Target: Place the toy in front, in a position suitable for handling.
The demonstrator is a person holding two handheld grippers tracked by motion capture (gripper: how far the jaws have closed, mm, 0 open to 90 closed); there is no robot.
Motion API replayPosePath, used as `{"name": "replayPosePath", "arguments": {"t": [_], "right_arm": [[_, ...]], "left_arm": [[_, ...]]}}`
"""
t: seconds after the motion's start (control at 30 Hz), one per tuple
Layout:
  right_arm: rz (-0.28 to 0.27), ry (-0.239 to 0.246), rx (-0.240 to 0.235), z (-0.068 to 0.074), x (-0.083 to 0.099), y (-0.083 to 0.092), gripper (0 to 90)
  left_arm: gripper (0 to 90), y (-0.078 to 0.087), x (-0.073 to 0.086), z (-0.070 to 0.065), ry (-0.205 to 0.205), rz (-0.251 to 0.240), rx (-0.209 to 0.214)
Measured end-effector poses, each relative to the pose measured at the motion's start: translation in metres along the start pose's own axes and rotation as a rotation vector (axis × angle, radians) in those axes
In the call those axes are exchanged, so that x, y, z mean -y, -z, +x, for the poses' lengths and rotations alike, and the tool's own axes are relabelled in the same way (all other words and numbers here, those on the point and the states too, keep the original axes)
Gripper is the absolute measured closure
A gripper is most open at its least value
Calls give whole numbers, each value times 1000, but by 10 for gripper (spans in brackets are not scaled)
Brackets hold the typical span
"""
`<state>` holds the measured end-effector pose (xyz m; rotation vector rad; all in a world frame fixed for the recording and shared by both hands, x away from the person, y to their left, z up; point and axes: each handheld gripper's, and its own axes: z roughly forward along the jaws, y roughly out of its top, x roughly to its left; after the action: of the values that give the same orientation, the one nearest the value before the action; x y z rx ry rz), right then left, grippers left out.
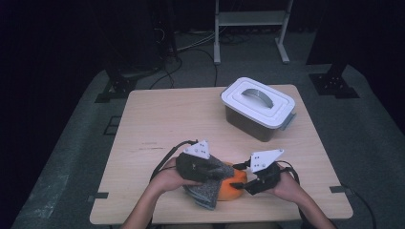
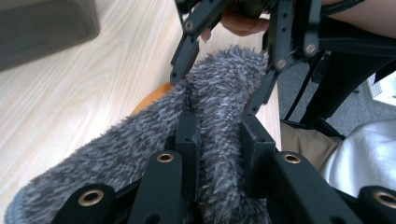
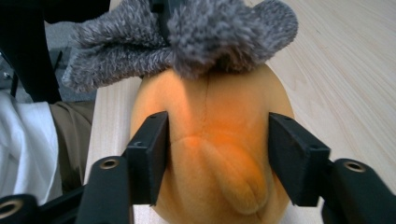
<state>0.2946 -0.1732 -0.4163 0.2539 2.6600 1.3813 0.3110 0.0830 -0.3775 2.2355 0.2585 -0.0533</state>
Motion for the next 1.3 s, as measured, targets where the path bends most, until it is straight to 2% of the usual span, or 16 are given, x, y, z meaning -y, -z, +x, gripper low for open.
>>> {"name": "replayPosePath", "arguments": {"t": [0.07,0.3,0.37,0.4,0.5,0.53,0.57,0.67,0.77,0.8,0.87,0.97,1.03,1.17,1.23,1.3], "right_arm": [[-6,-5,-4,-1,-1,2,380],[12,-5,4,-1,-1,3,358],[-6,-5,9,0,-1,0,391],[-7,-2,16,1,-3,-1,437],[-7,35,56,6,-10,-3,590],[-5,47,69,8,-12,-3,613],[-7,58,78,9,-15,-3,625],[-20,68,62,11,-17,-6,636],[-14,81,54,14,-19,-9,637],[-12,81,52,15,-19,-9,637],[-5,88,57,13,-17,-8,643],[-6,67,49,10,-12,-6,651],[-9,58,41,6,-9,-5,651],[-16,23,23,0,-4,-4,644],[-20,1,12,-3,-2,-3,594],[-19,-14,12,-4,-4,-2,504]], "left_arm": [[726,3,7,3,27,-5,0],[725,17,29,13,83,-34,-9],[725,20,32,13,87,-32,-18],[725,21,32,12,87,-29,-25],[725,27,27,9,66,-8,-52],[725,30,22,7,46,1,-63],[725,32,18,5,32,1,-67],[726,33,2,-2,0,-22,-44],[725,25,-12,-7,-38,-17,-17],[725,20,-14,-7,-44,-2,-15],[725,15,-13,-4,-32,3,-8],[726,15,-6,3,0,1,-2],[725,17,-1,7,17,-1,-10],[723,25,19,20,79,2,-34],[723,26,27,22,105,-15,-26],[723,25,30,21,106,-28,-18]]}}
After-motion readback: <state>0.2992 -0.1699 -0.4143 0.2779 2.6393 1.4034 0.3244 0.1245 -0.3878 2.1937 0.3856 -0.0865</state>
